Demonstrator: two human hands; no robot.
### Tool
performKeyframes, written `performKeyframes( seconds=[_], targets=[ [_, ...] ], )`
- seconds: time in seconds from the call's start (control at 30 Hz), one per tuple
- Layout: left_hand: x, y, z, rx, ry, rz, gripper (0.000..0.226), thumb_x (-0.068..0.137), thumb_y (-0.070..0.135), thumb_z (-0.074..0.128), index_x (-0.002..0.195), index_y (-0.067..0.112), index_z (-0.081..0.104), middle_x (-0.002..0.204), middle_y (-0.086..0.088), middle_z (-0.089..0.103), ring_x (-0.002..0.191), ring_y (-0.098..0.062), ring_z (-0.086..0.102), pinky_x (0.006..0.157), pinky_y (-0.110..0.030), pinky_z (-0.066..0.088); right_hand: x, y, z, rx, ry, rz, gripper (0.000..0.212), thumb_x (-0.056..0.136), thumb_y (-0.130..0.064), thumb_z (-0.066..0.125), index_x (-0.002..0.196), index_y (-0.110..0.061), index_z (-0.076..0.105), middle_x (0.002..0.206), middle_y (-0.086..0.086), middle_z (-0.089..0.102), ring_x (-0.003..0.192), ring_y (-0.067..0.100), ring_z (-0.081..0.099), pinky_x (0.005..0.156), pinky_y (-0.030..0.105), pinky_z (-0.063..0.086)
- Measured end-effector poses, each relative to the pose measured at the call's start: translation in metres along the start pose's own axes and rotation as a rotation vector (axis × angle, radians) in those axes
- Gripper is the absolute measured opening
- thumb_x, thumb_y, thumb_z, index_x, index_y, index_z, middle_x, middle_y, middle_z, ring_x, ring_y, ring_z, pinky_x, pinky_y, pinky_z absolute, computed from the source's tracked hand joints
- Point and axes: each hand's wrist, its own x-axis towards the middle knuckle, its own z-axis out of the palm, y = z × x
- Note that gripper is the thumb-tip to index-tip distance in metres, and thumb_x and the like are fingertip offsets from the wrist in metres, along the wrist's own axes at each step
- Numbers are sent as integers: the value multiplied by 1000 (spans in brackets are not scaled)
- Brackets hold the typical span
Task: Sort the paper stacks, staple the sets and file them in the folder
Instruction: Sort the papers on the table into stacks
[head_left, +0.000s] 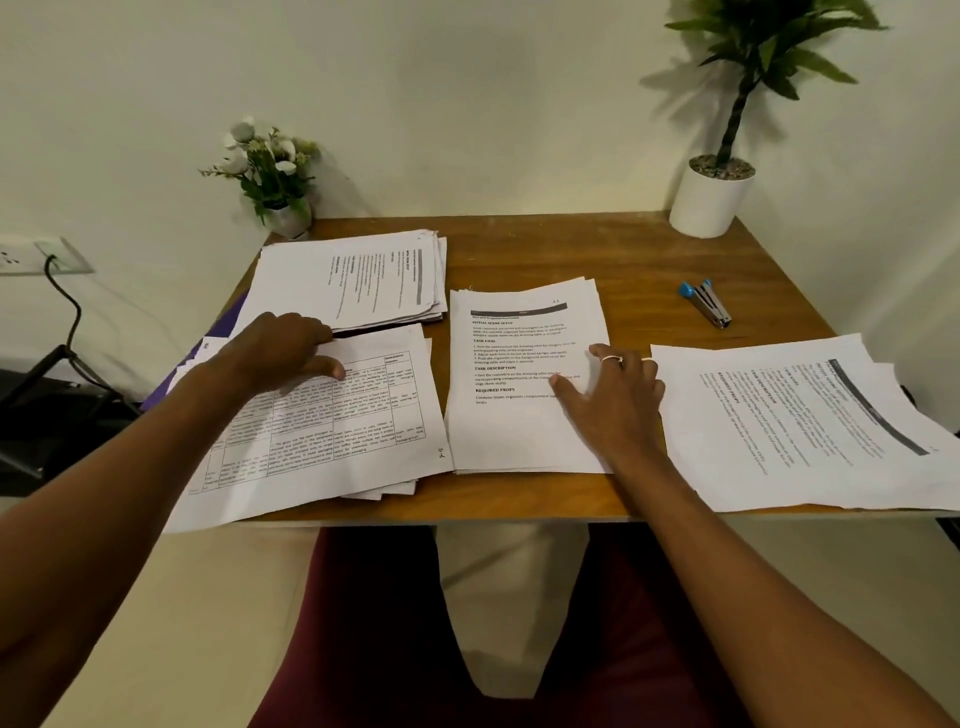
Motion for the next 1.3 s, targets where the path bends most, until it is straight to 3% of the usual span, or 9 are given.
performKeyframes(
  seconds=[0.1,0.27,0.53,0.63,0.73,0.83,0.9,1.0,1.3],
  targets=[
    [2,1,4,86,50,68,60,82,72,56,110,19,66,92,10,55,85,-12,53,74,-29,37,-1,0,0,-1,18,9,71,87,-68,62,140,-22,54,144,6,52,130,27,44,104,46,40],
    [3,3,4,100,100,165,48,89,59,63,119,22,67,116,1,64,102,-20,58,85,-36,45,-2,0,-1,22,29,34,72,86,-67,64,140,-21,53,143,8,51,128,27,45,103,44,43],
    [-2,20,-6,163,140,245,38,92,43,68,124,22,68,129,-5,62,112,-28,59,89,-42,47,-5,-2,-5,26,59,29,70,87,-63,67,139,-18,54,140,10,52,125,27,48,99,41,45],
    [-1,28,-5,112,144,191,53,88,37,76,137,24,59,140,-7,54,122,-30,53,97,-44,45,-5,-3,-5,-22,75,19,66,88,-63,66,137,-19,57,140,9,53,125,27,47,99,42,42],
    [2,52,-7,-53,284,106,66,83,27,83,141,25,53,145,-8,50,127,-31,49,101,-46,46,-4,-5,-5,-52,95,-24,59,89,-59,66,133,-20,60,138,8,55,125,26,46,98,42,41],
    [8,93,-8,-251,439,108,36,89,21,76,124,20,65,128,-5,60,112,-22,57,89,-33,50,-4,-6,-5,-21,88,-93,48,92,-49,68,129,-21,64,137,4,56,124,23,46,97,40,42],
    [14,122,-4,-372,439,65,18,94,23,70,112,19,70,116,-1,64,100,-17,60,81,-28,48,-5,-5,-6,5,69,-108,43,93,-46,67,128,-21,65,137,3,57,123,21,48,98,38,43],
    [27,157,6,-506,360,-106,20,95,28,68,111,17,71,114,0,67,96,-14,59,80,-30,45,-6,-5,-7,48,55,-89,38,95,-41,66,126,-20,66,136,3,58,122,20,52,98,33,46],
    [46,193,25,-535,339,-320,51,94,34,68,139,14,56,139,-6,61,127,-27,57,103,-46,47,-8,-4,-7,106,34,-44,41,95,-40,66,129,-20,63,147,5,52,131,24,51,104,43,51]
  ],
)
